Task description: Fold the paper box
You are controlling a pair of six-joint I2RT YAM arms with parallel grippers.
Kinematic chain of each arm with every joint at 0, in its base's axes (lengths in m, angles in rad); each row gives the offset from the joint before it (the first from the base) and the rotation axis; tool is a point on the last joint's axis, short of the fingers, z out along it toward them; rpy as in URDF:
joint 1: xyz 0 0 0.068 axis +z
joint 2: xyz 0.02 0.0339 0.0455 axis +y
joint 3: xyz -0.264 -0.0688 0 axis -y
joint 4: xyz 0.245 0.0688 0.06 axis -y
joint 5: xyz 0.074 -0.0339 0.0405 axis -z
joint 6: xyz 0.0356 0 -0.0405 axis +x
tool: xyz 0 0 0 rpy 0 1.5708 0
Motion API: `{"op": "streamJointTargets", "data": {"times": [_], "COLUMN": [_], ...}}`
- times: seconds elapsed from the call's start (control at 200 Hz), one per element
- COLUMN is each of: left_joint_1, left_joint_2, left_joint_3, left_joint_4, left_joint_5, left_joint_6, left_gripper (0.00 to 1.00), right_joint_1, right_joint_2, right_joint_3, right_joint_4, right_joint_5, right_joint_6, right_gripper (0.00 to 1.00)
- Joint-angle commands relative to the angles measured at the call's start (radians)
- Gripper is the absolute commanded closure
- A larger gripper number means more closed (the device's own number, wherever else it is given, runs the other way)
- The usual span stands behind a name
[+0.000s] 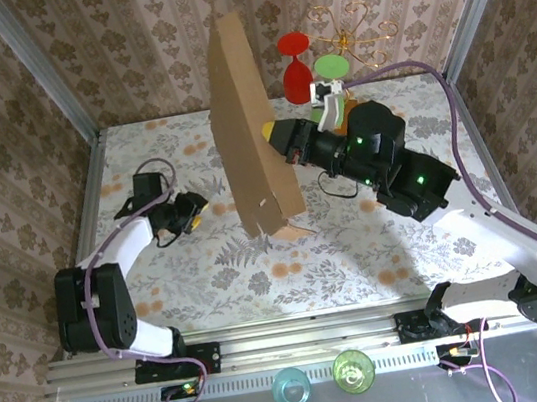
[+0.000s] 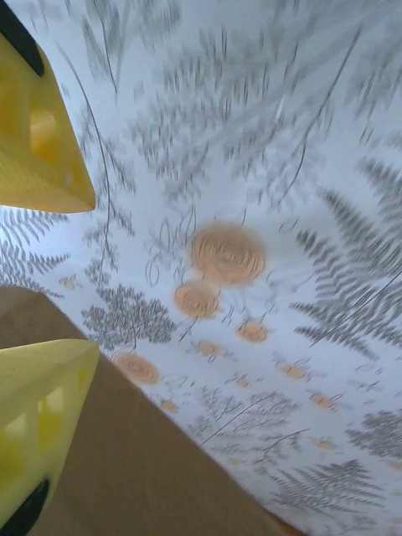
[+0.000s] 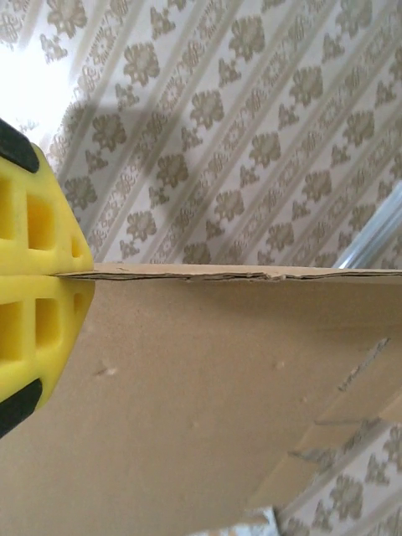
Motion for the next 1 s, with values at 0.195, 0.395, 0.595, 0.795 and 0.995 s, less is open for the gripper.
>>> {"op": "streamJointTargets", "data": {"times": [0.195, 0.395, 0.595, 0.795, 0.995], "left_joint_1": [-0.146, -0.041, 0.088, 0.106, 0.1], "left_joint_2": [0.037, -0.154, -0.493, -0.625, -0.656], "left_joint_3": [-0.012, -0.129, -0.075, -0.017, -0.006], "left_joint_4": [0.257, 0.162, -0.286, -0.355, -0.385], "left_joint_5": [0.092, 0.101, -0.109, -0.072, 0.052], "left_joint_6": [-0.167, -0.186, -0.112, -0.092, 0.05], "left_gripper": [0.56, 0.57, 0.56, 0.58, 0.68], "right_joint_1": [0.005, -0.014, -0.011, 0.016, 0.04], "right_joint_2": [0.164, 0.308, 0.429, 0.523, 0.519], "right_joint_3": [0.058, -0.007, -0.069, -0.076, -0.141], "right_joint_4": [0.123, 0.269, 0.46, 0.477, 0.445], "right_joint_5": [0.015, 0.04, 0.141, 0.26, 0.382], "right_joint_6": [0.09, 0.266, 0.441, 0.608, 0.724], "right_gripper": [1.0, 1.0, 1.0, 1.0, 1.0]}}
